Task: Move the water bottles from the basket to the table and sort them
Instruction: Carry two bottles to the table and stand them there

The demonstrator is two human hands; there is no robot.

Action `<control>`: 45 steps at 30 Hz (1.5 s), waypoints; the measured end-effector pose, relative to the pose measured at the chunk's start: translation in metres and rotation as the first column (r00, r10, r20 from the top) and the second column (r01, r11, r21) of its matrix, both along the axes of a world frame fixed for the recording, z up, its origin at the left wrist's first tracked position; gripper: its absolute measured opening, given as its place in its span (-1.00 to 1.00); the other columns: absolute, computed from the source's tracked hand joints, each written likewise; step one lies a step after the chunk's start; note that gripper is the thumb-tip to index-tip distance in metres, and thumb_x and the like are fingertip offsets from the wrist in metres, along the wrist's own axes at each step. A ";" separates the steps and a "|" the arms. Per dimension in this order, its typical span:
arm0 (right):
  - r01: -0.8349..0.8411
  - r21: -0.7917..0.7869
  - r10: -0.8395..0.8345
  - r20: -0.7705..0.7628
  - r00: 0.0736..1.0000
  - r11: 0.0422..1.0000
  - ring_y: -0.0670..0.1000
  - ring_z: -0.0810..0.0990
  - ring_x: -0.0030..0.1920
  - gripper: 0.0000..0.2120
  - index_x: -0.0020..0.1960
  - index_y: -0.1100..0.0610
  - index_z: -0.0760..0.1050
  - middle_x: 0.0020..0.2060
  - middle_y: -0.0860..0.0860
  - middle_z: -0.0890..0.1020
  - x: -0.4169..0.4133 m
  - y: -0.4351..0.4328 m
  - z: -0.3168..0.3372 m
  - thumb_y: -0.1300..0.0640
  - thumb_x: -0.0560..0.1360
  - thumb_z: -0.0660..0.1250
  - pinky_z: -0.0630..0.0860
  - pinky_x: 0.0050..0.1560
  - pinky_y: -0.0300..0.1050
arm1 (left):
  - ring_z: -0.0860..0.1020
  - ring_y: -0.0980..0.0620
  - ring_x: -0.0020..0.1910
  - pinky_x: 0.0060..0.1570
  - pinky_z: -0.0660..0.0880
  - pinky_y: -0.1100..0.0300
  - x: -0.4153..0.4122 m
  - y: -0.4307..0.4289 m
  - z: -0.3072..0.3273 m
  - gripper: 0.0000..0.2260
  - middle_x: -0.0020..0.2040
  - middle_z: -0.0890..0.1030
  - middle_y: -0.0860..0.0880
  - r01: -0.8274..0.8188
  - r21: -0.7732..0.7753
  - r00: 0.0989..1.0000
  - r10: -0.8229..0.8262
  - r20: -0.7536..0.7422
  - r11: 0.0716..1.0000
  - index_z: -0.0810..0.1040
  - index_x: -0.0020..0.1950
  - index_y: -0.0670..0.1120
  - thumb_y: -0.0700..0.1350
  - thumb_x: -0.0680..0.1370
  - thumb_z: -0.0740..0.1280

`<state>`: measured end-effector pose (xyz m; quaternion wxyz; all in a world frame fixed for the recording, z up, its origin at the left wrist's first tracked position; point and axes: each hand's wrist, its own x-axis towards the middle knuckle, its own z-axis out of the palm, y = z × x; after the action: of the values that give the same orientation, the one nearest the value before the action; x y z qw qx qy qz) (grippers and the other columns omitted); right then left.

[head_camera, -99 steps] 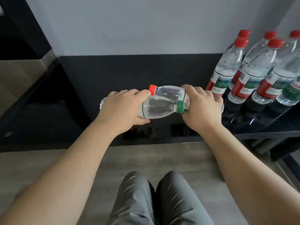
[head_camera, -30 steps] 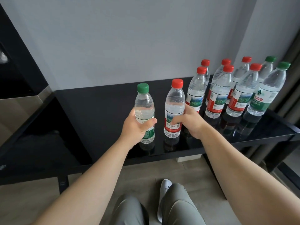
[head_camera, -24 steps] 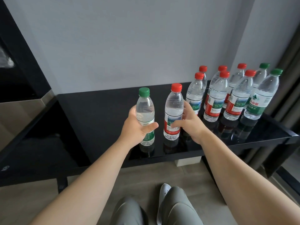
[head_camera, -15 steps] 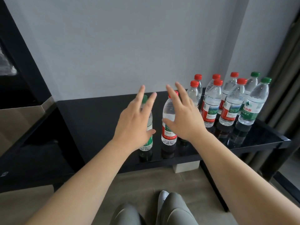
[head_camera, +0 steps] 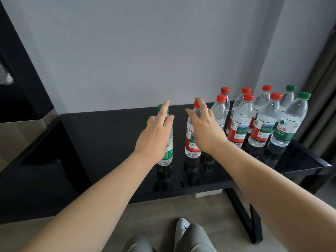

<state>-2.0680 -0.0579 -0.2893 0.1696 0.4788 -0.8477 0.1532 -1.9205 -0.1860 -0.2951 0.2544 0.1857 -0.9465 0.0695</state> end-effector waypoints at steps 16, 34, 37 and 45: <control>0.095 0.083 -0.087 -0.095 0.992 0.992 0.28 0.29 0.45 -0.13 0.58 0.12 0.16 0.59 0.18 -0.08 -0.042 -0.046 0.011 0.45 0.36 0.42 0.56 0.27 0.11 | 0.42 -0.12 0.20 -0.21 0.58 0.11 -0.071 -0.043 -0.003 -0.18 0.64 -0.11 0.00 0.027 0.072 0.998 -0.022 -0.062 0.997 0.33 0.53 -0.11 -0.32 0.34 0.60; 0.373 0.268 -0.303 -0.270 0.914 0.888 0.43 0.44 0.30 -0.58 0.35 0.13 0.46 0.55 0.30 0.01 -0.071 -0.077 0.028 0.25 0.52 0.44 0.30 0.49 0.24 | 0.43 -0.13 0.22 -0.10 0.62 0.06 -0.102 -0.062 0.000 -0.21 0.64 -0.11 -0.05 0.092 0.131 0.993 -0.081 -0.088 0.987 0.33 0.52 0.01 -0.23 0.38 0.62; 0.408 0.278 -0.327 -0.295 0.898 0.870 0.45 0.43 0.32 -0.57 0.37 0.11 0.44 0.54 0.31 0.02 -0.077 -0.077 0.028 0.21 0.54 0.42 0.30 0.49 0.24 | 0.43 -0.13 0.20 -0.07 0.63 0.04 -0.109 -0.063 0.000 -0.22 0.63 -0.08 -0.05 0.106 0.126 0.991 -0.094 -0.091 0.986 0.34 0.52 0.02 -0.19 0.39 0.63; 0.445 0.302 -0.344 -0.335 0.877 0.843 0.47 0.39 0.40 -0.60 0.44 0.10 0.44 0.55 0.32 0.02 -0.079 -0.085 0.029 0.14 0.61 0.36 0.23 0.54 0.26 | 0.43 -0.14 0.19 -0.21 0.58 0.06 -0.133 -0.060 -0.004 -0.24 0.63 -0.08 -0.02 0.162 0.169 0.981 -0.140 -0.133 0.972 0.36 0.46 0.06 -0.20 0.36 0.65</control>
<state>-2.1473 -0.1429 -0.2604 0.2169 0.3317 -0.9110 -0.1140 -2.0540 -0.2460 -0.2994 0.2977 0.1391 -0.9433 -0.0468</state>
